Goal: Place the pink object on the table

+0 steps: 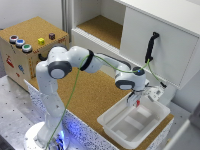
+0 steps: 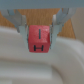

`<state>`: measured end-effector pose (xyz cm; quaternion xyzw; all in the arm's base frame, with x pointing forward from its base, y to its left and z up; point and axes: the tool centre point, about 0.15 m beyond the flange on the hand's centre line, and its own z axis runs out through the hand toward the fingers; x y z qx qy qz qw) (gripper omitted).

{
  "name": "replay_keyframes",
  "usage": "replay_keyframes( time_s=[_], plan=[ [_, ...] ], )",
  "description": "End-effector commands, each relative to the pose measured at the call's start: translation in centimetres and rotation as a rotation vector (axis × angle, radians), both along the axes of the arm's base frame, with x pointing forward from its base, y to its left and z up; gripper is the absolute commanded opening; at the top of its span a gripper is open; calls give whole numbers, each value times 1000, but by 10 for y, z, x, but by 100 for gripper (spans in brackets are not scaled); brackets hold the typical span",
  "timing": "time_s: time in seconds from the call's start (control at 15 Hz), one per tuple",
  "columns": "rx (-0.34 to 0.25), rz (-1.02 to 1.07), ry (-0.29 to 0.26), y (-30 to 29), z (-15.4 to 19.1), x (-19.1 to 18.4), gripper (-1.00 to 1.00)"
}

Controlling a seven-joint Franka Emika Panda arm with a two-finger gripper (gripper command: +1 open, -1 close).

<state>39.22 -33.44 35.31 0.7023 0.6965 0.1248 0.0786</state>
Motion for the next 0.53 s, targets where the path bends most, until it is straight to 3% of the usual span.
replay_keyframes(
  time_s=[0.0, 0.2, 0.47],
  plan=[
    [-49, -76, 35, 90, 18, -2, -100],
    [-56, -119, 75, 133, 11, -2, -100],
    [-46, -249, 180, 159, -12, -6, -100]
  ],
)
